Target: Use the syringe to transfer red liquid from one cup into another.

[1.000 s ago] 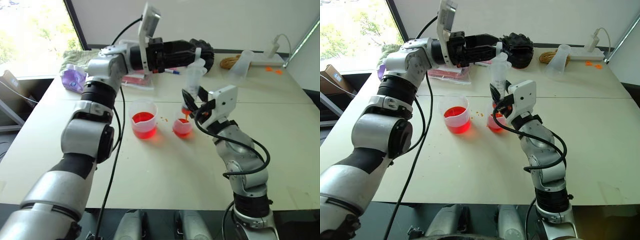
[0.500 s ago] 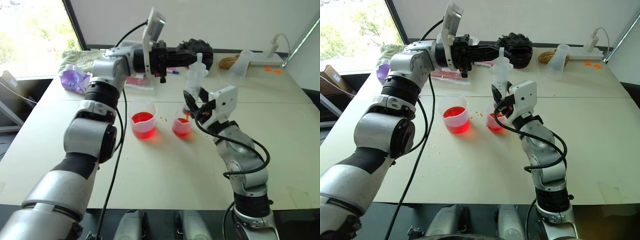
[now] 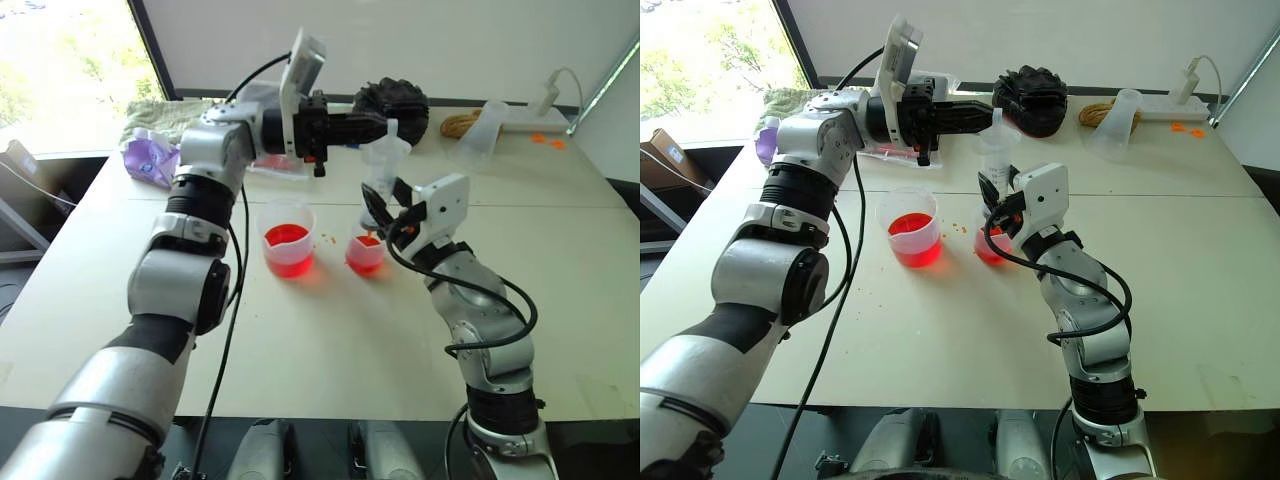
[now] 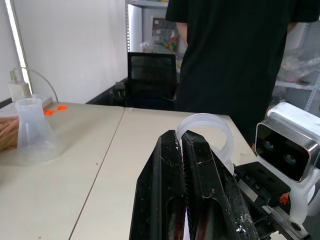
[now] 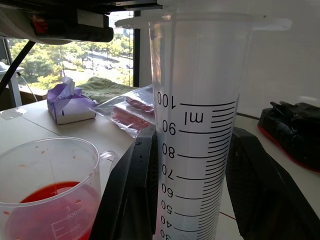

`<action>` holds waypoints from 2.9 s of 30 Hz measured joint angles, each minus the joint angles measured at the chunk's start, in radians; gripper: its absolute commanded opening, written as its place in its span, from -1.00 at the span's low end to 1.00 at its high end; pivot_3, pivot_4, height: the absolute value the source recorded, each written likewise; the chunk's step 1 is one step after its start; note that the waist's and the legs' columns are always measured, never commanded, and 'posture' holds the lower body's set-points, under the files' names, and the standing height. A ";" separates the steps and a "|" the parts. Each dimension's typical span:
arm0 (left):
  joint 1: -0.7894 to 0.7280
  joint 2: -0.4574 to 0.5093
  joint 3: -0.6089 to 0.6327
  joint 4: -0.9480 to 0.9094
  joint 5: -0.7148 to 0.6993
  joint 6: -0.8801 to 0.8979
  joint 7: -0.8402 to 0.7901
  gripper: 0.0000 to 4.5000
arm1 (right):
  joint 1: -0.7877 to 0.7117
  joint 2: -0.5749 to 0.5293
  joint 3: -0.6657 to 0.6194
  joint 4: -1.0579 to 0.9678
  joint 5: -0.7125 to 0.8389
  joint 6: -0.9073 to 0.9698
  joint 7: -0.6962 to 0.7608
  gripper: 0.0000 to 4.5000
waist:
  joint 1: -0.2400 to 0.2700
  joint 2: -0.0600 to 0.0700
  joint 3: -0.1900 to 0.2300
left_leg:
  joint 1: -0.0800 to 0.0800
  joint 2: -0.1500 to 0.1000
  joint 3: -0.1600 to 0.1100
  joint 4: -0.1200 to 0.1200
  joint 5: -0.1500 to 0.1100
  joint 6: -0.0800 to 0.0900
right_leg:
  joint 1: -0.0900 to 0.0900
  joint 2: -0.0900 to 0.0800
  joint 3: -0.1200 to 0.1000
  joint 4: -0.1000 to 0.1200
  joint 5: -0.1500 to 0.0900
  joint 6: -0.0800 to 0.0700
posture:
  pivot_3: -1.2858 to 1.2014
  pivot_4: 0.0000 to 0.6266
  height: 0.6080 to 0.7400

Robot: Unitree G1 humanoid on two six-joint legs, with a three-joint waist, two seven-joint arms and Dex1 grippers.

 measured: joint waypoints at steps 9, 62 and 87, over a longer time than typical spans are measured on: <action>0.029 -0.003 -0.003 -0.047 0.007 0.036 0.000 -0.99 | 0.000 -0.002 0.001 0.010 0.000 0.003 0.003 -0.43 | 0.000 0.000 0.000 | 0.000 0.000 0.000 0.000 0.000 0.000 | 0.000 0.000 0.000 0.000 0.000 0.000 | 0.03 -0.52 1.00; 0.409 0.379 0.074 -0.624 -0.187 0.396 0.100 0.32 | -0.269 -0.156 -0.122 0.019 0.225 0.260 0.075 -0.43 | -0.032 0.004 0.002 | 0.001 0.002 0.002 0.000 0.001 -0.001 | -0.002 -0.002 0.005 0.003 0.000 0.000 | 0.03 -0.52 1.00; 0.727 0.485 0.060 -1.026 -0.344 0.466 0.193 0.32 | -0.728 -0.738 0.118 0.586 0.405 1.132 0.281 -0.43 | 0.000 0.003 0.001 | 0.000 0.000 0.000 0.000 -0.001 0.001 | 0.000 -0.005 0.004 -0.002 0.000 -0.001 | 0.03 -0.52 1.00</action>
